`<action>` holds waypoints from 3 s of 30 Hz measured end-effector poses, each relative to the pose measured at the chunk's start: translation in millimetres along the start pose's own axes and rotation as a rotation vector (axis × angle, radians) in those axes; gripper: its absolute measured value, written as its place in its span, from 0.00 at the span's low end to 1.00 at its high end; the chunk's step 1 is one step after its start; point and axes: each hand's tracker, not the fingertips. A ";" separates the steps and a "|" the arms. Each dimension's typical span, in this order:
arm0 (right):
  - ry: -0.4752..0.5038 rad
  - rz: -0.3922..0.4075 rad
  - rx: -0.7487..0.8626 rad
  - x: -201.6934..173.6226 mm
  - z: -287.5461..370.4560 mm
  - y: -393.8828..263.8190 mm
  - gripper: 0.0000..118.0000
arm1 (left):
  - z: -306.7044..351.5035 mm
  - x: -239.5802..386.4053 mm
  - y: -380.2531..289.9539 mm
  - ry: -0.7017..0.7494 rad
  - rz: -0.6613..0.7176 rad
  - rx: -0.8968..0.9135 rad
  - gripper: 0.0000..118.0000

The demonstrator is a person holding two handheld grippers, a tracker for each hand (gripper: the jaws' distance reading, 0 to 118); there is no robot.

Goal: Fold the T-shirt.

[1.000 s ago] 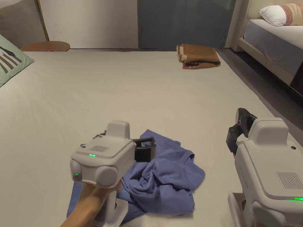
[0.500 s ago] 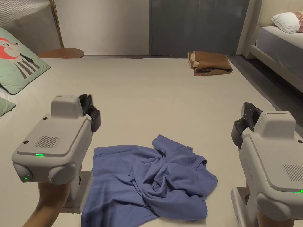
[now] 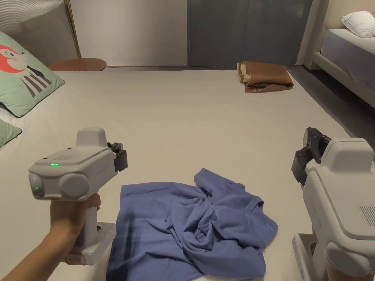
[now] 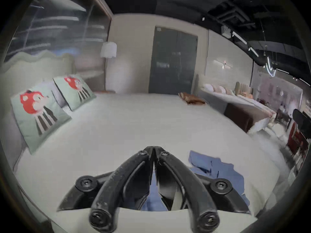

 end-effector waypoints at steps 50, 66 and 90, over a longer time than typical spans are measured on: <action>0.138 -0.006 -0.989 -27.8 -190.5 -183.9 0.24 | -93.7 0.9 -32.4 -0.036 -0.181 -0.208 0.03; 0.022 0.258 -0.427 -1.3 -169.6 -17.1 0.06 | -51.4 -35.8 30.2 0.076 -0.030 -0.005 0.03; -0.110 0.265 0.079 32.8 -327.8 184.6 0.06 | -61.9 -72.9 322.8 0.389 -0.183 0.438 0.03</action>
